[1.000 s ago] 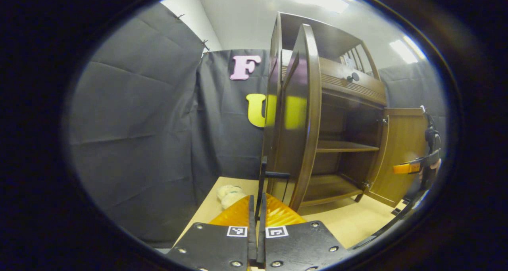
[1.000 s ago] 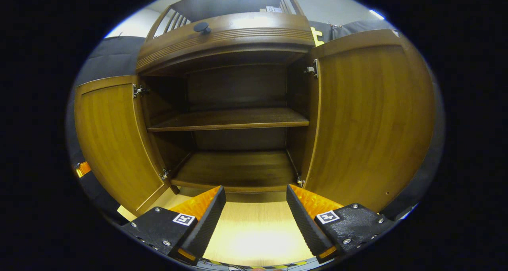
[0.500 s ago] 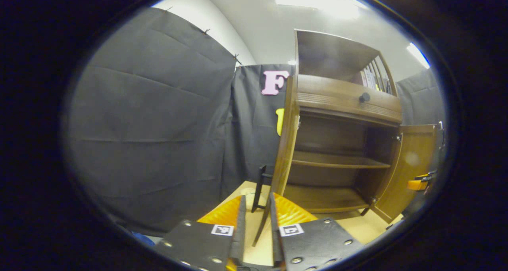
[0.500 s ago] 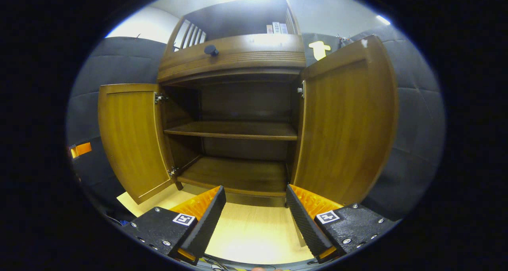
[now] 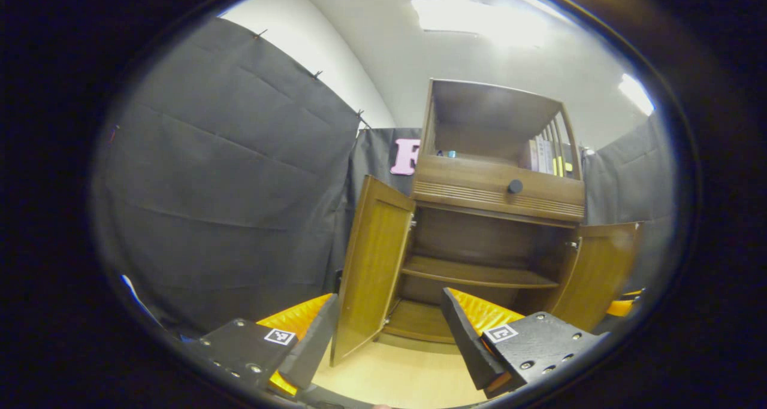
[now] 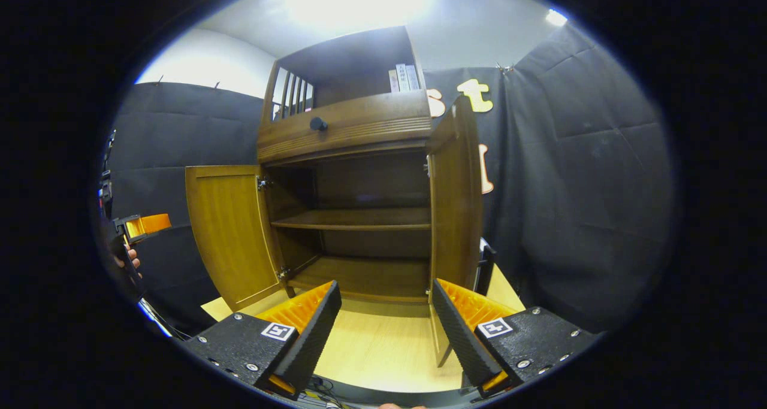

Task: Open the right door of the double-door shoe cabinet with the right hand, and open the left door with the left hand.

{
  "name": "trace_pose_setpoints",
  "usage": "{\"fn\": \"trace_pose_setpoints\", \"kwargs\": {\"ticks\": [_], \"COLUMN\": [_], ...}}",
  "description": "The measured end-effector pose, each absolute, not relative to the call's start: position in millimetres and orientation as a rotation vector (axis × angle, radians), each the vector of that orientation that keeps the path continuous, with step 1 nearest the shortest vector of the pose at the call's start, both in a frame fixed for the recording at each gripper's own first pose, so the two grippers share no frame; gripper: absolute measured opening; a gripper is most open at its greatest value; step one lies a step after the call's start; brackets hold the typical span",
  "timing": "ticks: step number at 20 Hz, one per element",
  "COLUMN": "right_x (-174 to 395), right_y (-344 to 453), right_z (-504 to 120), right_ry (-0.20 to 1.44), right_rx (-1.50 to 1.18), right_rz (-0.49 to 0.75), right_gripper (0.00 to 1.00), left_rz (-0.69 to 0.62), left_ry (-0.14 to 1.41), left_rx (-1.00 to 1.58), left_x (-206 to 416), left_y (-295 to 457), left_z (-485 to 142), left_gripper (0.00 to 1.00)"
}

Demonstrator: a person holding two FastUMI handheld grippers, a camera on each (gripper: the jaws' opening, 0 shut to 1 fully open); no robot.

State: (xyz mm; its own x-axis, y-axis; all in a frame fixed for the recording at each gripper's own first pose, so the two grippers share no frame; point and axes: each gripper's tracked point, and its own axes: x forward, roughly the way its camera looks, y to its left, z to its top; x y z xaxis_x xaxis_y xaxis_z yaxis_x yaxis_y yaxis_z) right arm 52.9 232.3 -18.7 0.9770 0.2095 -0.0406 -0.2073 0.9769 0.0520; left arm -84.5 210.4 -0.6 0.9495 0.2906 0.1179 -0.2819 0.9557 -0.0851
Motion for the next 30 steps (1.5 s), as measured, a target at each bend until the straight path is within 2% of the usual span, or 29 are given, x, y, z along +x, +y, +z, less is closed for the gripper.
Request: {"fn": "trace_pose_setpoints", "kwargs": {"ticks": [1,2,4,5,7,9,10,11,18,19,21,30], "right_x": [47,41,31,26,19,15,12,11,11,10,11,22], "right_y": [226,219,206,201,192,190,189,188,186,187,188,204], "right_z": [-15,-11,-3,-2,-3,-7,-7,-5,2,-1,-4,-23], "right_ry": [0.036,0.024,-0.005,-0.015,-0.019,-0.012,-0.013,-0.020,-0.049,-0.051,-0.049,-0.015], "right_rx": [0.044,0.043,0.047,0.049,0.054,0.054,0.053,0.052,0.077,0.081,0.085,0.090], "right_rz": [0.206,0.197,0.175,0.167,0.156,0.152,0.153,0.154,0.145,0.146,0.146,0.176], "right_gripper": [0.92,0.92,0.92,0.95,0.92,0.95,0.92,0.95,0.95,0.92,0.95,0.95], "left_rz": [0.290,0.285,0.277,0.264,0.241,0.227,0.222,0.221,0.232,0.231,0.228,0.246], "left_ry": [-0.125,-0.117,-0.100,-0.096,-0.101,-0.099,-0.100,-0.104,-0.117,-0.116,-0.112,-0.084], "left_rx": [-0.036,-0.005,0.028,0.025,-0.002,-0.046,-0.062,-0.070,-0.041,-0.043,-0.044,-0.018], "left_x": [-90,-96,-103,-104,-106,-108,-110,-111,-118,-117,-118,-131], "left_y": [200,189,173,166,148,140,137,136,136,135,133,138], "left_z": [1,1,-3,-4,-4,-7,-7,-5,3,2,-2,-20], "left_gripper": [0.90,1.00,1.00,1.00,1.00,1.00,1.00,1.00,1.00,1.00,1.00,1.00]}}
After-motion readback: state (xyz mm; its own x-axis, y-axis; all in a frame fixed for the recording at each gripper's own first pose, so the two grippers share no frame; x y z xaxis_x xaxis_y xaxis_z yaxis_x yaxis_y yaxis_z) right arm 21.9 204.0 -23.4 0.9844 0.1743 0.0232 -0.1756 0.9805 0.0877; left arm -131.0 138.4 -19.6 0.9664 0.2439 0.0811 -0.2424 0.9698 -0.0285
